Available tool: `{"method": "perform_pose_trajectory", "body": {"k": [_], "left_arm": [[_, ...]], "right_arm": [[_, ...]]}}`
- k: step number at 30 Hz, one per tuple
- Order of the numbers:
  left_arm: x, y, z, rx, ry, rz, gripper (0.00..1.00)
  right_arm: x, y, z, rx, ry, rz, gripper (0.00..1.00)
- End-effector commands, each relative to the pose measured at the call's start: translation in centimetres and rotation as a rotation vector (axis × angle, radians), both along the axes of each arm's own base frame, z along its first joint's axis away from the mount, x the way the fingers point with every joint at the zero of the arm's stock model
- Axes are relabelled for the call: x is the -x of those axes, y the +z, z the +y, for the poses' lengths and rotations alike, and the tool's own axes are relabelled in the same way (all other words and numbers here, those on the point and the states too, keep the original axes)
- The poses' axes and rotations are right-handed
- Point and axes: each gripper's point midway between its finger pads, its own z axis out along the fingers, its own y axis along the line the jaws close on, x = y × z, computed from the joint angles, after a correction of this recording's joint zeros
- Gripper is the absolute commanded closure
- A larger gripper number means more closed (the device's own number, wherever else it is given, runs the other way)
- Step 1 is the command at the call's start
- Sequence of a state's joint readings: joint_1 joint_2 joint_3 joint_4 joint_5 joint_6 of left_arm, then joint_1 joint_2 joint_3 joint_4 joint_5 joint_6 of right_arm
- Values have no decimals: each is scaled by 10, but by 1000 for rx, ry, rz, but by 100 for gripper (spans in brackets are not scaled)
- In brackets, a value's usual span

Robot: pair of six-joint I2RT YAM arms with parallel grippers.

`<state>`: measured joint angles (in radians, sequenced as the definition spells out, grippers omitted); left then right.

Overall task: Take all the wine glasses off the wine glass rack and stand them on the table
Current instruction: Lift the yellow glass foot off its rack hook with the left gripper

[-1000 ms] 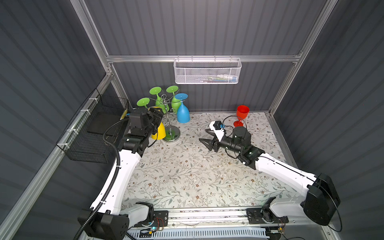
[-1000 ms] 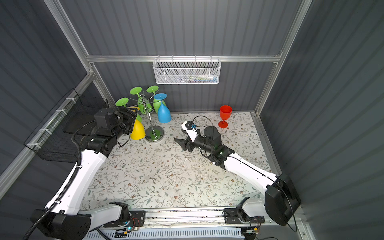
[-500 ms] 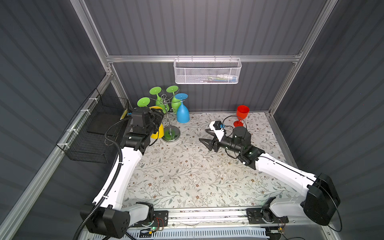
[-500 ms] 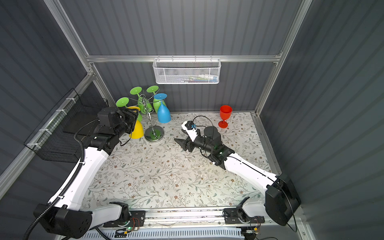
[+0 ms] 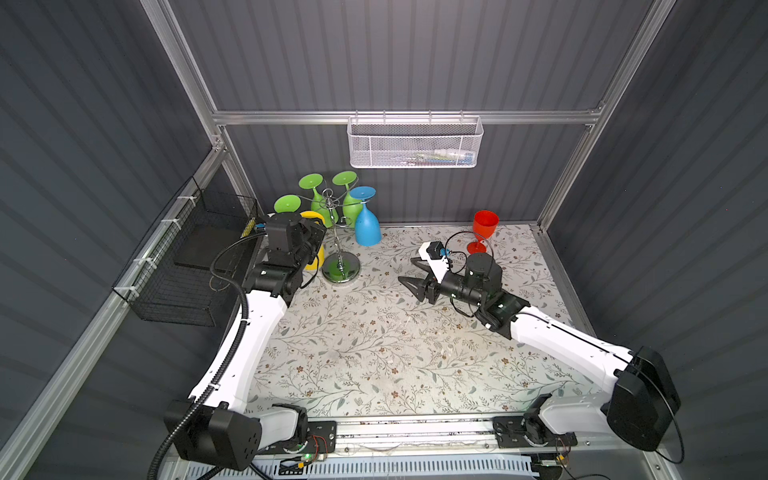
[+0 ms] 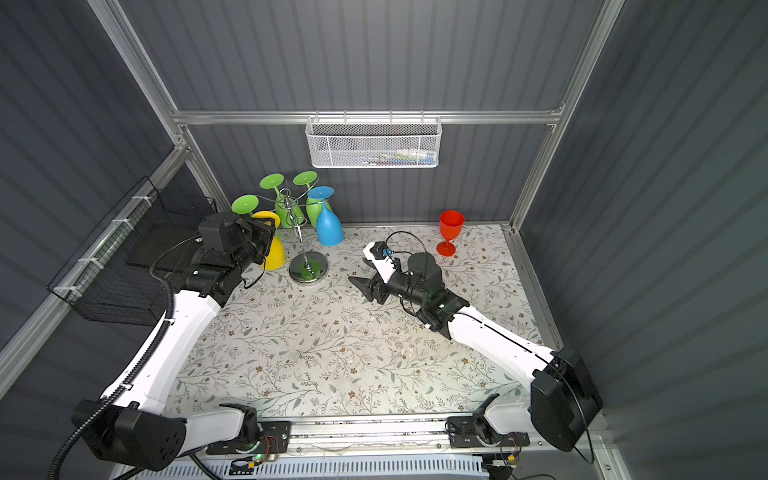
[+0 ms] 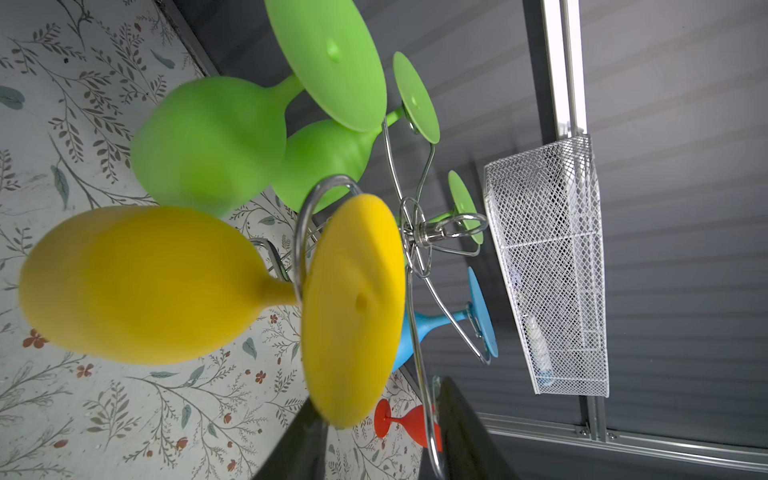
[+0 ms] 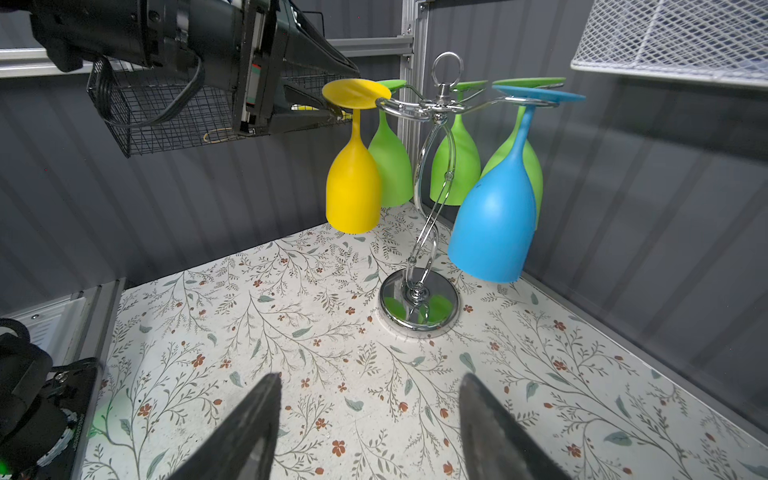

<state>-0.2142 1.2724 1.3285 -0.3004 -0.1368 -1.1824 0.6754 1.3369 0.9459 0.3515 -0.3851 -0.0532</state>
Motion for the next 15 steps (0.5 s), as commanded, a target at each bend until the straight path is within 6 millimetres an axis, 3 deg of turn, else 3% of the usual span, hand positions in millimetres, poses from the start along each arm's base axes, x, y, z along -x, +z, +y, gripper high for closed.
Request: {"method": "perform_pose_trajectory", "body": {"k": [1, 7, 15], "left_arm": [[-4, 4, 6, -15, 25, -18, 63], [-7, 5, 5, -15, 22, -20, 77], [-7, 9, 5, -18, 25, -28, 86]], "right_arm": [[-1, 3, 1, -5, -6, -22, 32], [-1, 2, 0, -5, -9, -25, 32], [-1, 3, 0, -6, -9, -27, 32]]}}
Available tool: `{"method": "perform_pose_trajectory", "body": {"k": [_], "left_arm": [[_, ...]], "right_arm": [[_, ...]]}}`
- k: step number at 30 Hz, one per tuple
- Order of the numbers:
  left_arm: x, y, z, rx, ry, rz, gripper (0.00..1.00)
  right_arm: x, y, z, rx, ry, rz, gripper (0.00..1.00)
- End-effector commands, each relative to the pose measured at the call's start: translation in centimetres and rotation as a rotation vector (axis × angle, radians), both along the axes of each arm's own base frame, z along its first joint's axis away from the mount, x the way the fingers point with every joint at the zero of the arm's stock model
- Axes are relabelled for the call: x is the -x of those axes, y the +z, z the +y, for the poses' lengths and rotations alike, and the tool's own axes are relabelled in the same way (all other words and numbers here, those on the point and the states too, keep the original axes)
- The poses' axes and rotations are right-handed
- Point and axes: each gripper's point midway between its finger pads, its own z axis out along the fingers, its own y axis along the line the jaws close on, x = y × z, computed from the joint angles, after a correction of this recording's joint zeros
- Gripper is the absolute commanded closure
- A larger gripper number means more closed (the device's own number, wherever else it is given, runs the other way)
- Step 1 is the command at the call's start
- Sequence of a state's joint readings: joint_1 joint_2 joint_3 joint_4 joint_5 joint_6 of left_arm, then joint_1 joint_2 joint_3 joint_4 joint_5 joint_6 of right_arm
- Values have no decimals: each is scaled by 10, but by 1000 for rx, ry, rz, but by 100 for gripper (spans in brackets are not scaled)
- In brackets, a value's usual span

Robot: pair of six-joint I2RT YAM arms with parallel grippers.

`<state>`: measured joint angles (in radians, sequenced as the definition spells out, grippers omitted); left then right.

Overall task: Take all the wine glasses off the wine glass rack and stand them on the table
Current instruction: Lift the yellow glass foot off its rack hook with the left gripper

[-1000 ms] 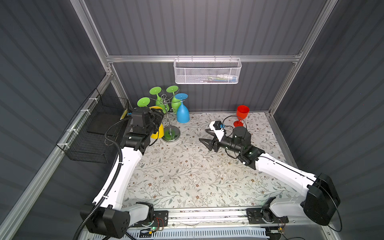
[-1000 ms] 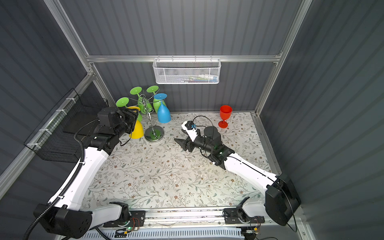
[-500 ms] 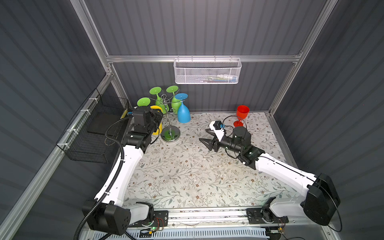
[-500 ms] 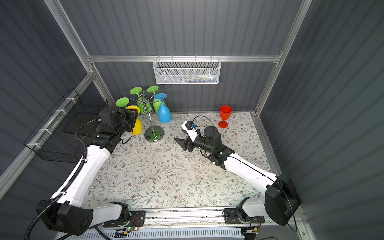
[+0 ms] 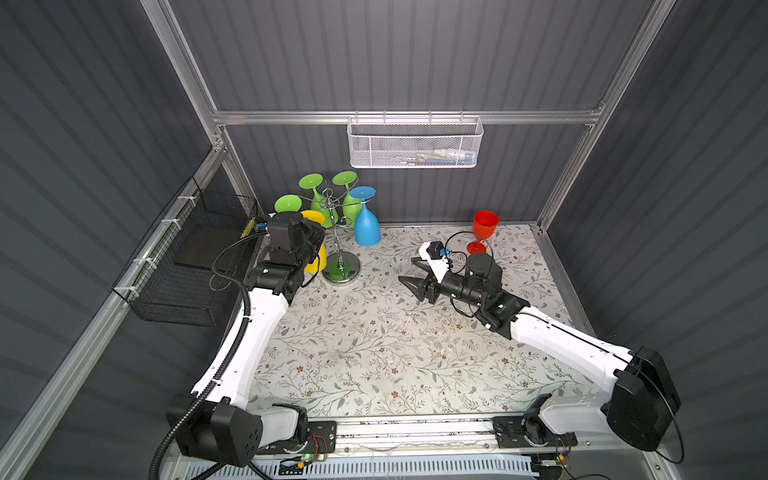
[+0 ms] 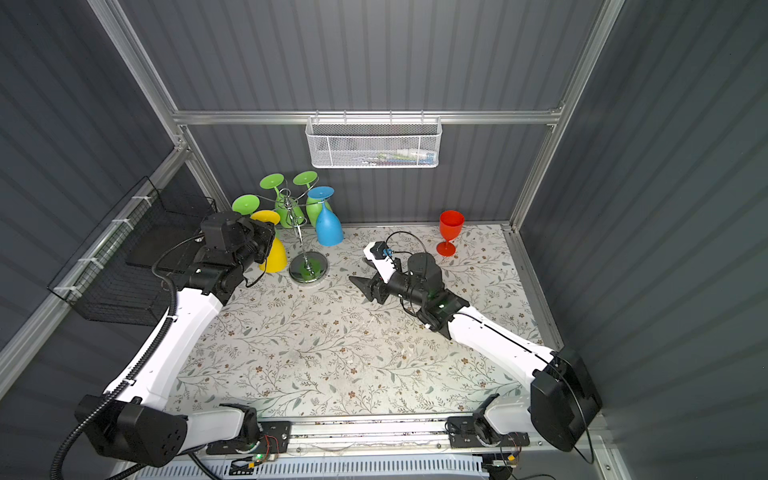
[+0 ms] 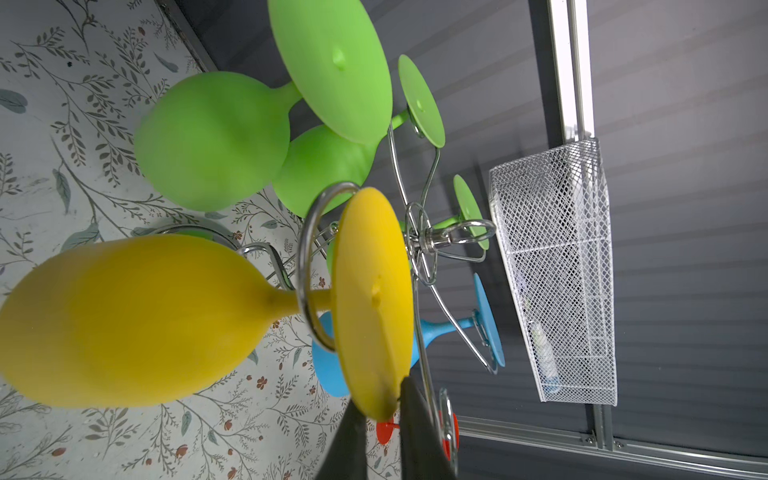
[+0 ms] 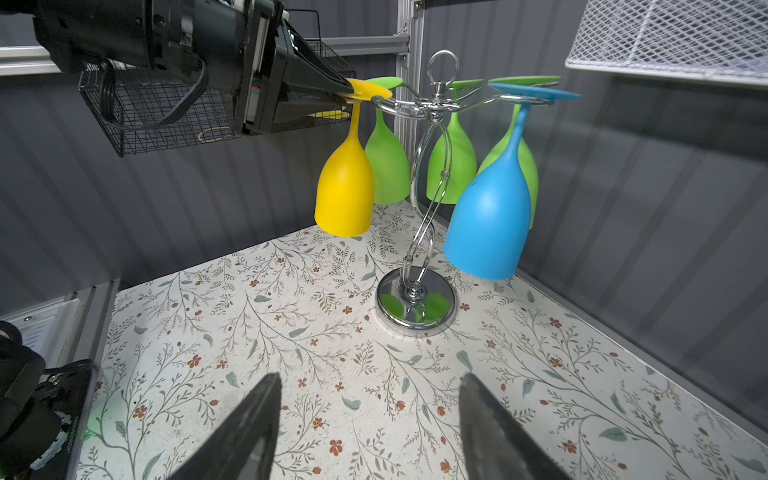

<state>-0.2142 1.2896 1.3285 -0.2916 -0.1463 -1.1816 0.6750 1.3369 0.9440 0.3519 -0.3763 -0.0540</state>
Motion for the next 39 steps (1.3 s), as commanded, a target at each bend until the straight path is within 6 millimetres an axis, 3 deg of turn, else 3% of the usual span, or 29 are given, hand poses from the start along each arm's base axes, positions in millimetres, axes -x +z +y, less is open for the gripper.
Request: {"method": "perform_pose_trajectory", "body": {"k": [1, 6, 22, 39], "left_arm": [[-2, 15, 5, -13, 16, -36, 87], [0, 22, 5, -16, 14, -48, 93], [12, 47, 9, -25, 19, -98, 98], [24, 46, 19, -72, 45, -77, 99]], "right_arm": [[0, 4, 1, -8, 0, -27, 32], [-1, 4, 1, -8, 0, -27, 32], [1, 4, 2, -11, 5, -22, 32], [1, 4, 2, -11, 8, -20, 32]]}}
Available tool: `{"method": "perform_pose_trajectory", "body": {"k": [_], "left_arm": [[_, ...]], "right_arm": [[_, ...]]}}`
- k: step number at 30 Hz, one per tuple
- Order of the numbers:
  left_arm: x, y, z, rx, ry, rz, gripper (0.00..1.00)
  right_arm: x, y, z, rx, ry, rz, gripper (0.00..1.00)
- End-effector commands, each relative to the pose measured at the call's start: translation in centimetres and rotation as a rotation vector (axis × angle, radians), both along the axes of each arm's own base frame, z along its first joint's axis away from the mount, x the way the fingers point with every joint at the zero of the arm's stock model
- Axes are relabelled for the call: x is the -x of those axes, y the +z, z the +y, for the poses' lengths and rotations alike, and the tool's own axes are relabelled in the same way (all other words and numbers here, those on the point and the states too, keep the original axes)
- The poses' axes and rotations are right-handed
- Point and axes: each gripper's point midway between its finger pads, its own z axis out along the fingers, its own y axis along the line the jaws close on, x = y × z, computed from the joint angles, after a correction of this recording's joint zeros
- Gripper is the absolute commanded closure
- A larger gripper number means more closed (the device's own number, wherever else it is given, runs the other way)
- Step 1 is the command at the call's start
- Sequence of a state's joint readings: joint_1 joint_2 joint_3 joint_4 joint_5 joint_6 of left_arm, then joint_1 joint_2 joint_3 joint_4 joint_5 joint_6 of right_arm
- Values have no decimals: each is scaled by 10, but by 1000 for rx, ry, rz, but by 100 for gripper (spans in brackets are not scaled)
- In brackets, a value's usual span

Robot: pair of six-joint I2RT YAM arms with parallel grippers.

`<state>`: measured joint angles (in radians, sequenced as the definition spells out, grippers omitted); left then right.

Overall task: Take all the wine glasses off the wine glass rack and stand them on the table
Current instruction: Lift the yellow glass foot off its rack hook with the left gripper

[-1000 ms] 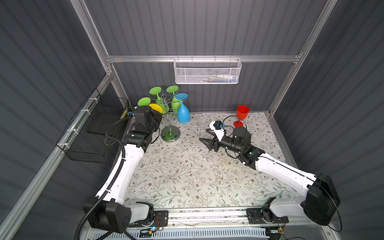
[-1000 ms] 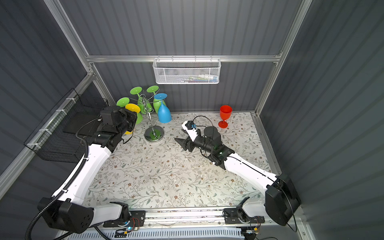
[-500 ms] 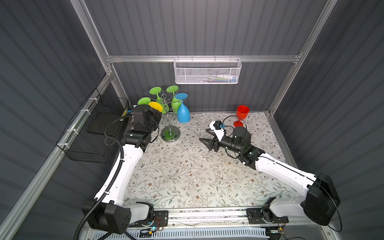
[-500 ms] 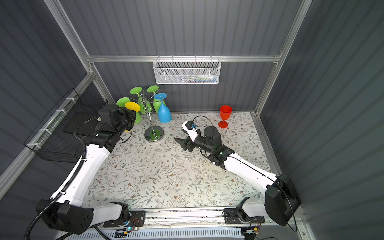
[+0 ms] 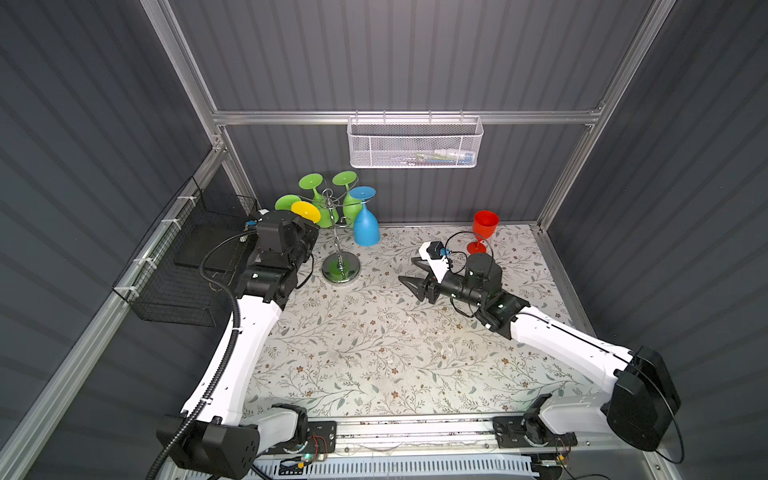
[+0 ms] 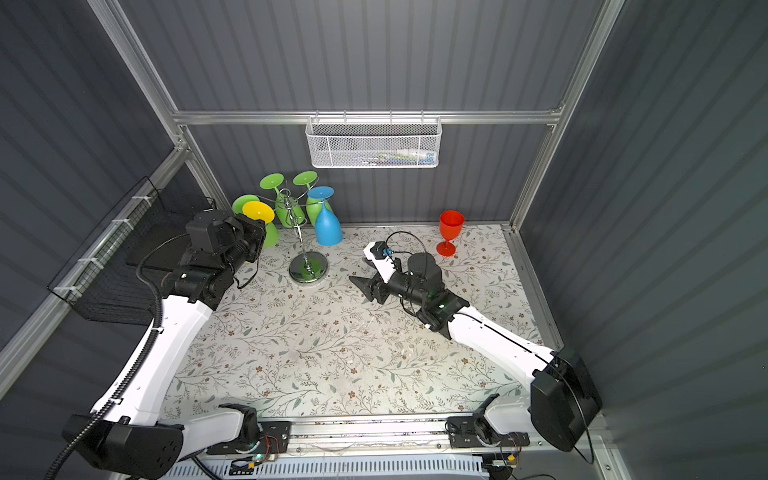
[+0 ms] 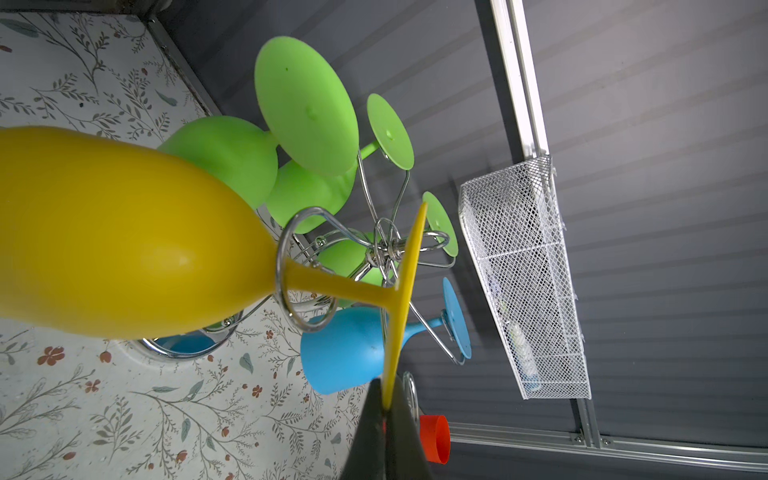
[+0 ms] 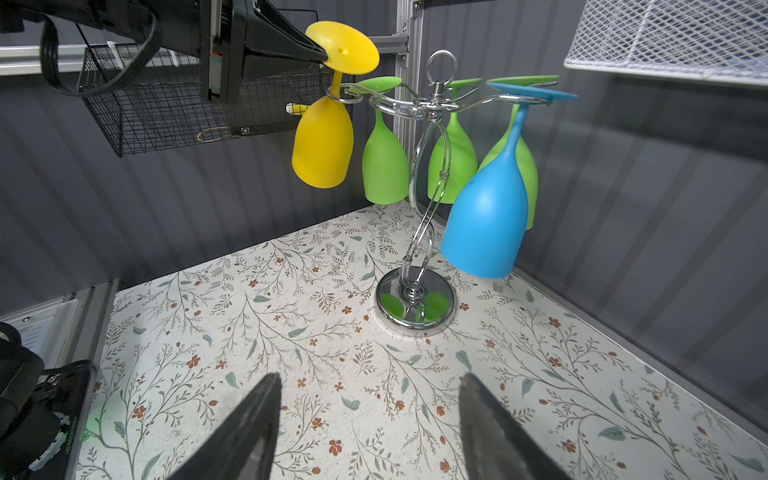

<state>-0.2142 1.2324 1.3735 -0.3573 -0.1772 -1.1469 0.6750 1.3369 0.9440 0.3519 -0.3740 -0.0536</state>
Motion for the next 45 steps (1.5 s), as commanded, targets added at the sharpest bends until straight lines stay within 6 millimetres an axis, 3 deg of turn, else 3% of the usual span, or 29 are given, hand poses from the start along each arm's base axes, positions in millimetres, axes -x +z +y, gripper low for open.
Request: {"method": "perform_pose_trajectory", "body": {"k": [1, 15, 27, 33, 45], "left_arm": [[5, 32, 10, -30, 27, -66, 99], [-18, 34, 26, -3, 43, -97, 99], [-46, 30, 3, 38, -81, -90, 96], [-48, 24, -9, 72, -141, -85, 98], [-32, 20, -21, 118, -215, -70, 98]], "right_arm": [[1, 4, 2, -11, 9, -20, 32], [1, 3, 1, -6, 5, -21, 32], [1, 3, 2, -4, 5, -21, 32], [1, 3, 1, -4, 5, -21, 32], [0, 1, 5, -6, 16, -11, 32]]}}
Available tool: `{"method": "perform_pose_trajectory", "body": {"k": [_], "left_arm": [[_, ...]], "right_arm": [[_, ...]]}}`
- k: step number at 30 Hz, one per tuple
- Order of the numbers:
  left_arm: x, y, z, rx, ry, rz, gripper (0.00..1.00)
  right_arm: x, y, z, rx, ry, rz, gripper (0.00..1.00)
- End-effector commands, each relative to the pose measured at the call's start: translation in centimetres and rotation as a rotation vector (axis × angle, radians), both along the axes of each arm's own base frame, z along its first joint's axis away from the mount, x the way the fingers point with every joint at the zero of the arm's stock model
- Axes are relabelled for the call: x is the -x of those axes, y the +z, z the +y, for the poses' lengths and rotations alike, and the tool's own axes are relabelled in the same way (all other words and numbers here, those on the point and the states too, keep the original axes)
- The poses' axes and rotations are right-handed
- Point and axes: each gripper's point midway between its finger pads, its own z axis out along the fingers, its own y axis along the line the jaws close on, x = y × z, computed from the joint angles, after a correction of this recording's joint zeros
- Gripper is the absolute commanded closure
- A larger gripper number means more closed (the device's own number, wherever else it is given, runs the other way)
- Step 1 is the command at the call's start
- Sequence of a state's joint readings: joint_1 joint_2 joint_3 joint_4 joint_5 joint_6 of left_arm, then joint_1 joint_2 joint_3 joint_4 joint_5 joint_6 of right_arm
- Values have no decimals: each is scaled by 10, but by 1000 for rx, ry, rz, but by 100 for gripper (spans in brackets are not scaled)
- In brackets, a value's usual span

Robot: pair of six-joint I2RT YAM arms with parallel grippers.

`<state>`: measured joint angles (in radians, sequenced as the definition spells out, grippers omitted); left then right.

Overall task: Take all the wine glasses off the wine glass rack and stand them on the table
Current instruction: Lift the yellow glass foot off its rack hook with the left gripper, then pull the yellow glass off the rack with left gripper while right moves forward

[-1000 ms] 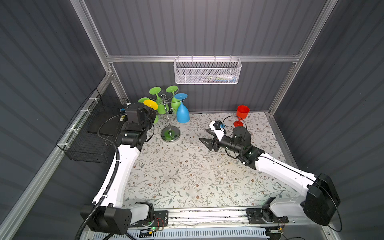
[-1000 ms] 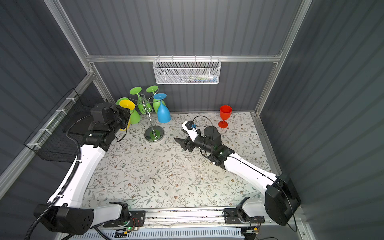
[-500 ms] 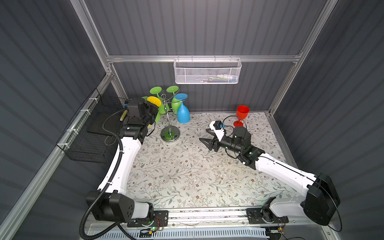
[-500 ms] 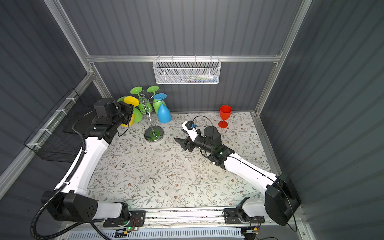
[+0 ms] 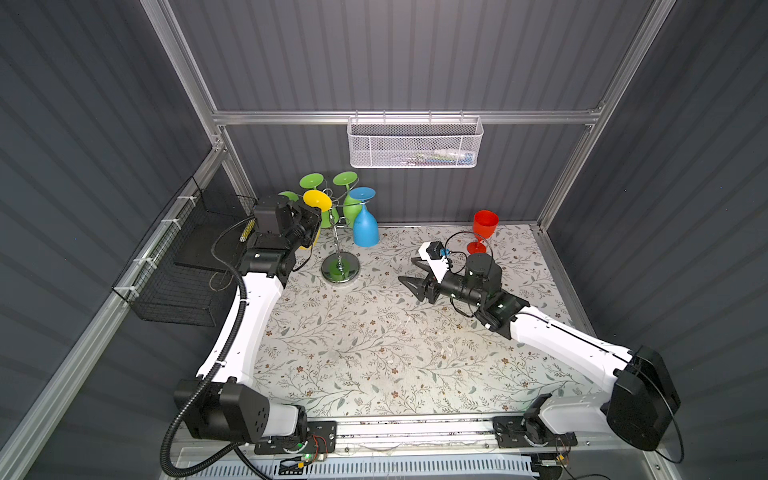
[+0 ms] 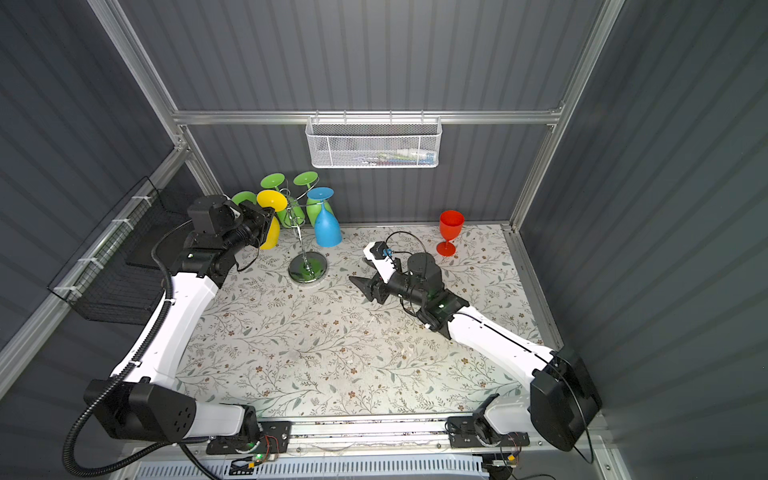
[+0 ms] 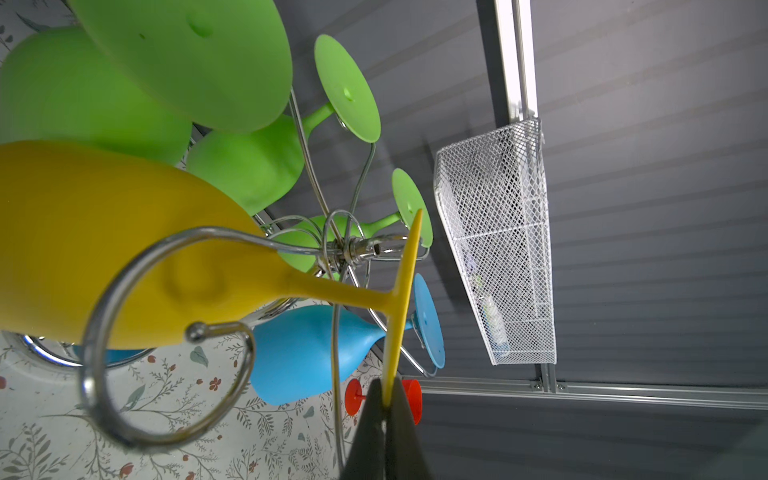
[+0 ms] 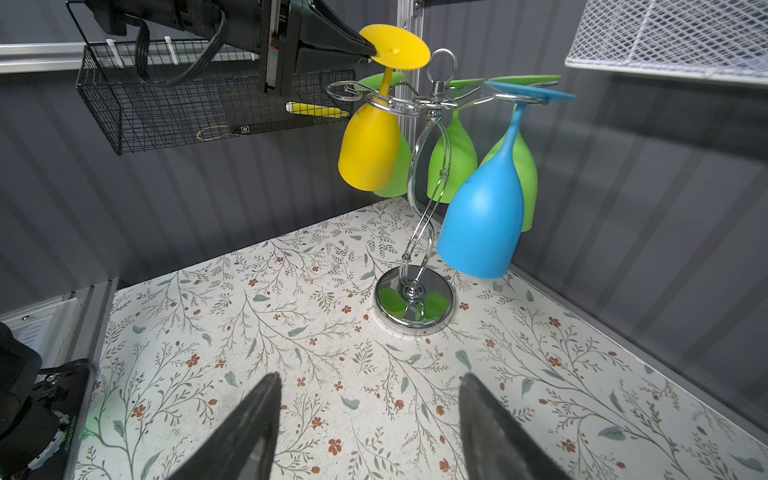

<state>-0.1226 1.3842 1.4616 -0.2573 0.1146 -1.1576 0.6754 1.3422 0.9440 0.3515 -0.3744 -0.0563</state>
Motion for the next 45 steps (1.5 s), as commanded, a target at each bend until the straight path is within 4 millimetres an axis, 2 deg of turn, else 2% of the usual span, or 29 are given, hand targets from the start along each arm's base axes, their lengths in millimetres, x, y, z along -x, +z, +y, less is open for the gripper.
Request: {"method": "perform_pose_trajectory", "body": {"k": [1, 6, 7, 12, 27, 38, 45], "left_arm": [[13, 15, -3, 33, -31, -49, 98], [20, 22, -6, 58, -48, -63, 98], [20, 7, -6, 58, -49, -31, 98], [27, 6, -7, 74, -57, -30, 98], [51, 12, -10, 93, -86, -56, 98], [62, 7, -25, 114, -184, -71, 98], [79, 0, -36, 107, -270, -71, 97]], "right_arm": [[0, 3, 4, -10, 17, -13, 32], [-1, 1, 6, -9, 20, -5, 32], [-1, 1, 7, -9, 21, -4, 32], [-2, 0, 7, -9, 20, 0, 32], [-9, -1, 8, -13, -7, 40, 32], [-27, 4, 2, -20, -114, 103, 30], [-38, 1, 2, -32, -167, 175, 30]]}}
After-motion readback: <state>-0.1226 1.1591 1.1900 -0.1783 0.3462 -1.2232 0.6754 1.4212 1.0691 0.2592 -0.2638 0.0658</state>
